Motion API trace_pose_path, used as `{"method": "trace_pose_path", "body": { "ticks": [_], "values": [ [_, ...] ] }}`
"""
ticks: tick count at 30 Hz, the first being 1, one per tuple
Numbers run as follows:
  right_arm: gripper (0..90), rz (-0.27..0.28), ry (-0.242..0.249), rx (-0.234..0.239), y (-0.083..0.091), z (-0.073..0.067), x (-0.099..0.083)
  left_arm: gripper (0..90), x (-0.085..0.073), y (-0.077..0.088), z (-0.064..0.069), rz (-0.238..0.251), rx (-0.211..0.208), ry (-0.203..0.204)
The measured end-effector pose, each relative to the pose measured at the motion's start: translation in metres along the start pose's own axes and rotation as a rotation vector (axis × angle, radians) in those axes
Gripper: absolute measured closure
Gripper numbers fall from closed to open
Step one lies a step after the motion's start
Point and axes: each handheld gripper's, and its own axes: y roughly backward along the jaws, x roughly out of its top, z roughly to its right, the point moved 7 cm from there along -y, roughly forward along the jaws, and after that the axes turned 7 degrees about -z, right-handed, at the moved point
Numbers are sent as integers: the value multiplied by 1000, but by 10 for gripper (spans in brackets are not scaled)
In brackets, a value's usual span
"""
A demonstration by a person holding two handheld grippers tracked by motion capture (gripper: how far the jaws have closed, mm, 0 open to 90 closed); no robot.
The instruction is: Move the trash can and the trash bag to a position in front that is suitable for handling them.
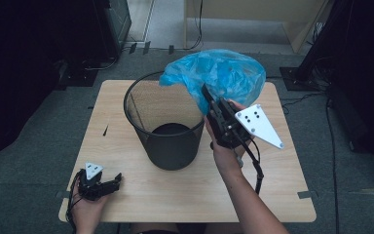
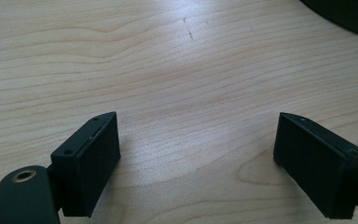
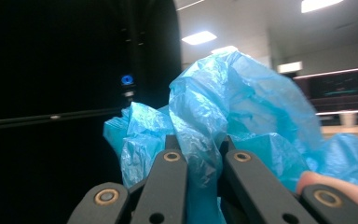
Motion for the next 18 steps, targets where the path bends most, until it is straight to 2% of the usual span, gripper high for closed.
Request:
{"method": "trace_pose_path", "body": {
  "ticks": [1,8,12,15,18],
  "values": [
    [900,-13,4,23,-1,-3,-3,150,0,0,0,0,0,0],
    [893,-87,108,188,-5,-37,-22,150,0,0,0,0,0,0],
    [870,-147,158,200,-8,-47,-34,150,0,0,0,0,0,0],
    [815,-180,152,222,-9,-50,-40,150,0,0,0,0,0,0],
    [693,-199,157,248,-7,-54,-44,150,0,0,0,1,0,0]
  ]
}}
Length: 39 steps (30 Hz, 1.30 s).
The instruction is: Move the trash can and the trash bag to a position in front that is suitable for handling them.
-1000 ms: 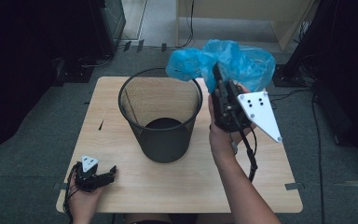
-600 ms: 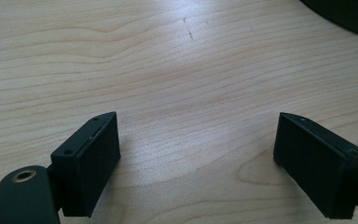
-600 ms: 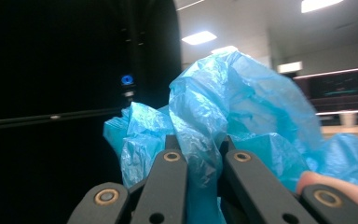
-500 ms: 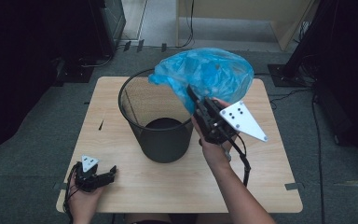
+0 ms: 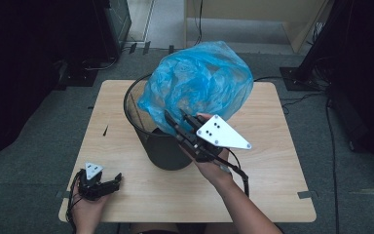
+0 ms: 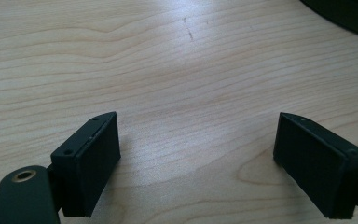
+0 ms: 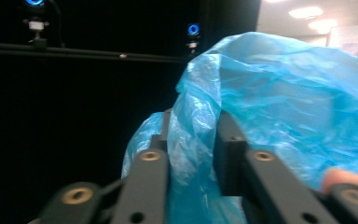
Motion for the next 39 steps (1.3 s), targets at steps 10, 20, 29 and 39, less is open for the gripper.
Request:
{"method": "trace_pose_path", "body": {
  "ticks": [10,20,29,39],
  "values": [
    [530,-90,28,94,0,-12,-13,150,0,1,-3,3,3,26],
    [507,-132,43,246,-8,-39,-22,150,0,5,-8,50,4,85],
    [443,-93,34,296,-17,-55,-2,150,3,19,-11,169,-9,177],
    [422,-133,54,236,-20,-53,-6,150,48,79,18,493,-162,222]
  ]
}}
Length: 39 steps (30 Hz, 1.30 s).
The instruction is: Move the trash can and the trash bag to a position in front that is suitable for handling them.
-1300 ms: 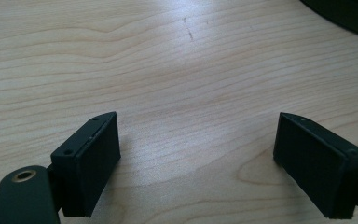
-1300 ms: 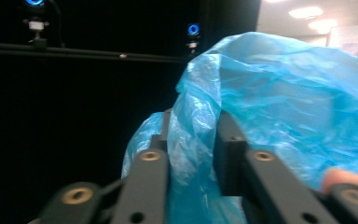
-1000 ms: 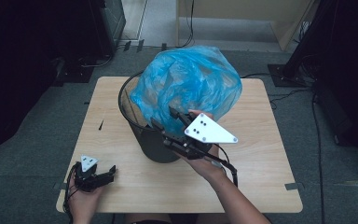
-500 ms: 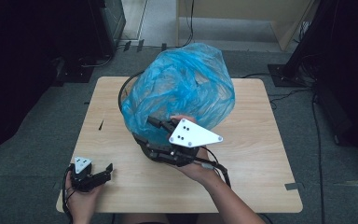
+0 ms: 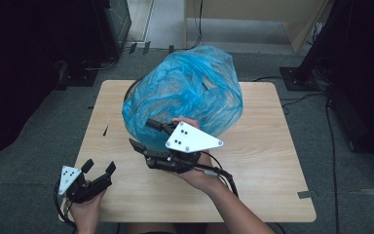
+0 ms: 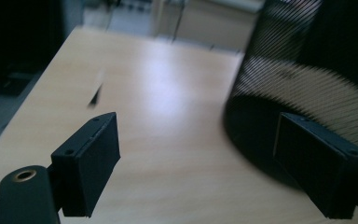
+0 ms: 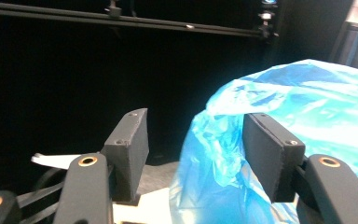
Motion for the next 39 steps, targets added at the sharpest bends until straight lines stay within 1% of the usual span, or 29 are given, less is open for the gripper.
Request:
{"method": "trace_pose_path", "body": {
  "ticks": [2,4,6,7,10,12,13,14,15,17,18,20,22,23,25,27,29,31,32,33,36,37,38,39],
  "values": [
    [418,-5,9,-16,0,2,-3,150,13,3,13,37,-45,7],
    [408,-4,23,-26,0,2,-5,150,25,6,25,69,-77,9],
    [392,-2,25,-30,0,3,-8,151,37,10,35,112,-101,10],
    [390,-2,25,-38,0,4,-9,151,43,11,39,136,-109,4],
    [370,-2,21,-52,0,8,-12,151,59,16,48,205,-110,-23],
    [362,-4,13,-55,-1,11,-13,152,71,18,55,271,-136,-39],
    [355,-1,6,-48,0,11,-13,153,77,19,59,294,-149,-61],
    [347,5,4,-37,0,12,-12,231,82,20,63,305,-160,-75],
    [332,14,3,-21,1,11,-11,279,88,20,68,320,-175,-81],
    [304,35,-2,9,2,11,-10,280,99,17,77,315,-206,-89],
    [296,41,-4,24,2,10,-9,281,104,16,82,307,-214,-98],
    [283,49,-3,34,3,10,-9,281,112,12,90,300,-230,-105],
    [275,53,3,36,4,10,-10,280,117,8,95,289,-248,-86],
    [273,55,5,37,5,10,-10,279,119,7,98,286,-266,-68],
    [272,58,10,42,6,9,-10,280,121,5,104,289,-298,-48],
    [268,58,13,49,6,9,-11,281,121,2,110,277,-306,-49],
    [268,53,16,56,6,9,-12,286,119,-3,115,250,-312,-50],
    [264,48,18,55,5,9,-13,287,119,-2,120,254,-341,-47],
    [262,45,20,48,5,9,-13,287,120,1,120,267,-353,-43],
    [259,49,21,46,6,9,-13,287,121,4,119,284,-363,-27],
    [258,68,15,47,10,11,-11,286,125,12,105,330,-377,61],
    [258,68,15,47,10,11,-11,287,126,14,102,343,-375,75],
    [258,66,16,47,10,11,-11,287,127,15,101,345,-365,77],
    [258,64,18,50,10,11,-12,286,127,14,103,335,-366,73]
  ]
}}
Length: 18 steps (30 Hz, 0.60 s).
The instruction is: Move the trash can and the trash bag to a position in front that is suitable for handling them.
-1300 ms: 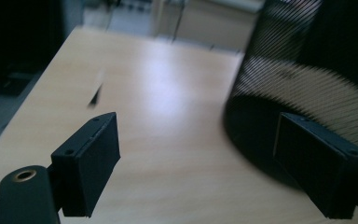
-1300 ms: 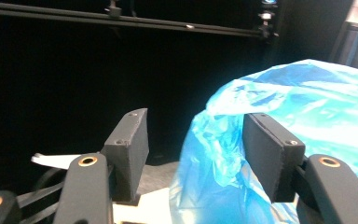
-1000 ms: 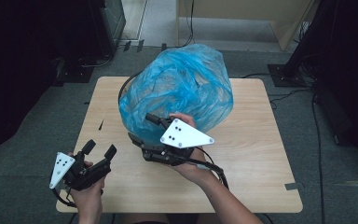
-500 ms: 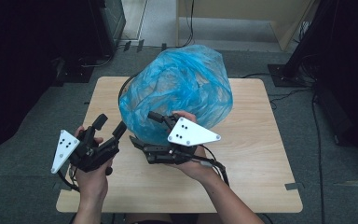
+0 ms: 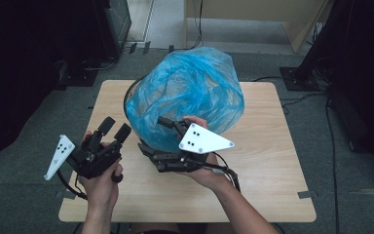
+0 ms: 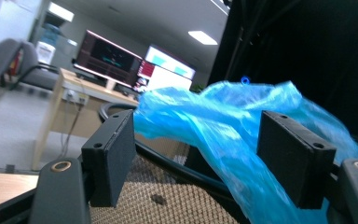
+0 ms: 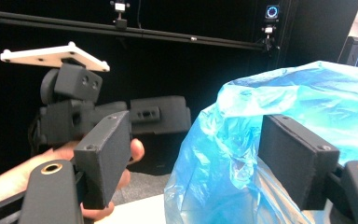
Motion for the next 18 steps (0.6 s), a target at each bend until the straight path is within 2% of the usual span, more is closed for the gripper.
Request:
{"method": "trace_pose_path", "body": {
  "ticks": [2,4,6,8,9,10,12,13,16,18],
  "values": [
    [258,-6,2,2,-2,-1,-1,286,-3,-6,7,-32,-16,-22],
    [258,-7,8,5,-4,-4,-2,285,-8,-13,12,-73,-8,-34],
    [257,-4,12,10,-5,-6,-2,296,-13,-19,11,-112,22,-22],
    [257,-3,14,13,-5,-7,-1,402,-16,-21,8,-122,62,-11],
    [257,-4,18,13,-5,-7,-1,458,-16,-21,8,-122,62,-11],
    [257,-7,21,15,-4,-7,-1,553,-17,-19,2,-111,99,-11],
    [258,-11,25,25,-2,-8,-1,681,-16,-17,-2,-94,103,-6],
    [259,-15,30,31,0,-8,-2,722,-15,-17,-3,-82,104,-11],
    [260,-19,42,47,6,-9,-3,854,-12,-17,-5,-87,131,-54],
    [263,-12,52,50,13,-10,-2,893,-10,-19,-8,-91,144,-68]
  ]
}}
